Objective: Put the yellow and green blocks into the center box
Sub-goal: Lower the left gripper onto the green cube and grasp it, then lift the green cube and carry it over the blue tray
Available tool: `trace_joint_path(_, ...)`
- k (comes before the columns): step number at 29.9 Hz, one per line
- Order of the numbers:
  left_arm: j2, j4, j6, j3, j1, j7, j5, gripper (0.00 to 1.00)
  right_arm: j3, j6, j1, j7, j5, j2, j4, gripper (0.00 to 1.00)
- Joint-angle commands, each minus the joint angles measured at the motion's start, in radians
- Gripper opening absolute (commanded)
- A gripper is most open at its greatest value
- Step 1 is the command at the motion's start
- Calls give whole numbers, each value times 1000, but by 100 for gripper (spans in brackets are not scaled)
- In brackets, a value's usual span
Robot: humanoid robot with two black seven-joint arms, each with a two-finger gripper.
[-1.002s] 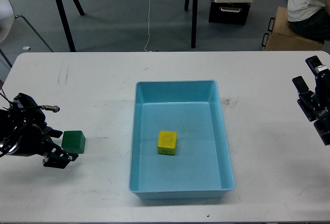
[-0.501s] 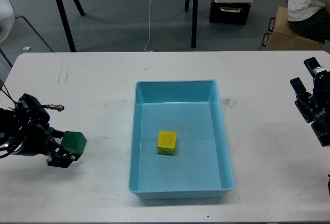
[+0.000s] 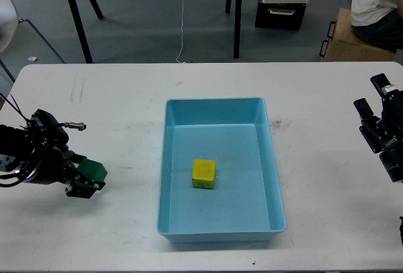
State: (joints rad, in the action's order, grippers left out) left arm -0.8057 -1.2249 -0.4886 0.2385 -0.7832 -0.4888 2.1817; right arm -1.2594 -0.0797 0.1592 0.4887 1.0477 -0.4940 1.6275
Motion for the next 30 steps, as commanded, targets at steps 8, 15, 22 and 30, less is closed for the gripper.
trace_joint_path(8,-16,15,0,4,-8,0,0,17,0,0,-1,0,0,14,0,98)
trace_joint_path(15,-107,-10,0,7,-162,0,0,16,-64,1,-3,0,2,3,-1,98)
trace_joint_path(22,-222,-128,0,5,-300,0,-71,16,-192,1,-1,0,3,-8,-32,98)
trace_joint_path(30,-241,-366,0,12,-383,0,-74,16,-270,-2,42,0,2,-11,-61,98)
